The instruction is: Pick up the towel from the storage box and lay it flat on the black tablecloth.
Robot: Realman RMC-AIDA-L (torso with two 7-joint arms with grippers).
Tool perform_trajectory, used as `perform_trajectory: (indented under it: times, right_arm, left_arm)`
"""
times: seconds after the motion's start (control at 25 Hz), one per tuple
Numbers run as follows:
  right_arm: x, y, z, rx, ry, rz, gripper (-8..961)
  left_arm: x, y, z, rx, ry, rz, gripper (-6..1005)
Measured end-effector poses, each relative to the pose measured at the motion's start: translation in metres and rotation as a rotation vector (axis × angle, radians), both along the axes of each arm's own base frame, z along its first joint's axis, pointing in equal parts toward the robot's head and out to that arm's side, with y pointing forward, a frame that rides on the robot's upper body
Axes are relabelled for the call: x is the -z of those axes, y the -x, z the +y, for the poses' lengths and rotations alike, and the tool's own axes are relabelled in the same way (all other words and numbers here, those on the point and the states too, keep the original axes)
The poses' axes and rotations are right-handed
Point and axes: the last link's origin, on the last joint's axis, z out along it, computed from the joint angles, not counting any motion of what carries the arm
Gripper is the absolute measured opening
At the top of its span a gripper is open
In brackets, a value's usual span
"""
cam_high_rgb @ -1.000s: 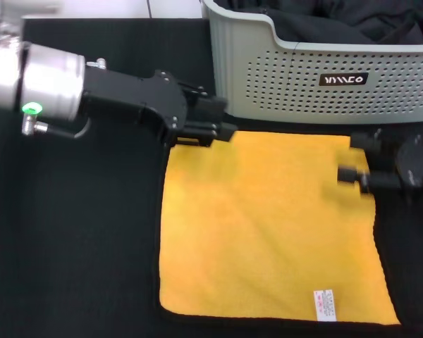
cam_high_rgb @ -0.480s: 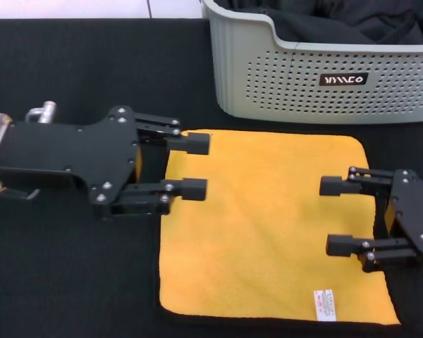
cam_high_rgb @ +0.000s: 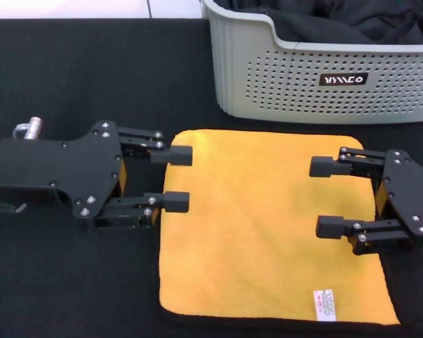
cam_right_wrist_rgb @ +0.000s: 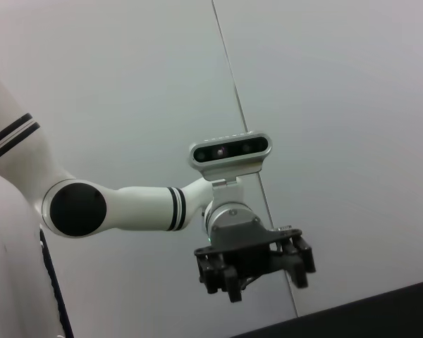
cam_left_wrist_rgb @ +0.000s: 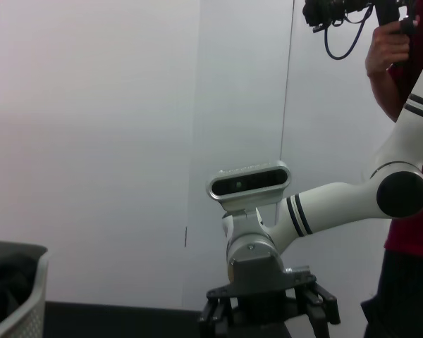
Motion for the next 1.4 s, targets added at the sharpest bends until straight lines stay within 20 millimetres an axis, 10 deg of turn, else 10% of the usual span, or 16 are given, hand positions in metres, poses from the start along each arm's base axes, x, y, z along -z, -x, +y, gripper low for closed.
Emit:
perform_trajectory:
  times: [0.56, 1.4]
  right_arm:
    - [0.01, 0.004, 0.002, -0.011, 0.02, 0.014, 797]
    - [0.014, 0.004, 0.0, -0.013, 0.036, 0.014, 797]
  left_arm:
    - [-0.004, 0.003, 0.001, -0.027, 0.009, 0.005, 711]
    - [-0.001, 0.017, -0.012, -0.088, 0.01, -0.014, 711]
